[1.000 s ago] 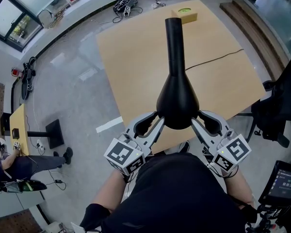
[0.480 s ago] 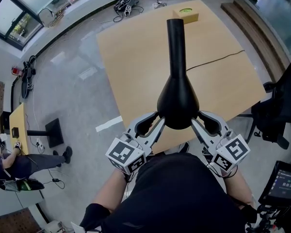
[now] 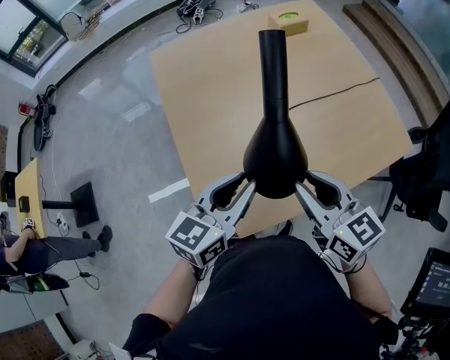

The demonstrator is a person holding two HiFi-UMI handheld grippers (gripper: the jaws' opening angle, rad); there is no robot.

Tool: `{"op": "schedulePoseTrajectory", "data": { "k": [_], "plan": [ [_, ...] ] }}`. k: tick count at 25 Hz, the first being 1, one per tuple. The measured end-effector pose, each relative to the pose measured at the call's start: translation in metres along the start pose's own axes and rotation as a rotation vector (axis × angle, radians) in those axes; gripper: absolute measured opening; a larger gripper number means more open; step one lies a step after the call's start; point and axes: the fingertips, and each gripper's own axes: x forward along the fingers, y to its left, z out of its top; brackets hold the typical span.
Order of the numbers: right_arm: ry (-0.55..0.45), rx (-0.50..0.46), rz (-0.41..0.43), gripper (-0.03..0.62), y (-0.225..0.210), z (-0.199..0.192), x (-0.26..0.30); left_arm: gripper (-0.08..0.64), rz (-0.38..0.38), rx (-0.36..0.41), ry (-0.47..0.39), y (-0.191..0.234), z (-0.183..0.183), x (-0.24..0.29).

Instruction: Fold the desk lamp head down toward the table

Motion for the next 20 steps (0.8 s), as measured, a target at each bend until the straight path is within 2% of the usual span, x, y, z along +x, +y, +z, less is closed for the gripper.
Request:
{"op": "schedulePoseTrajectory", "data": {
  "k": [20],
  "plan": [
    [0.022, -0.001, -0.015, 0.115, -0.003, -0.01, 0.005, 0.086, 0.013, -0.028, 0.015, 0.007, -0.011, 0.002]
  ]
}}
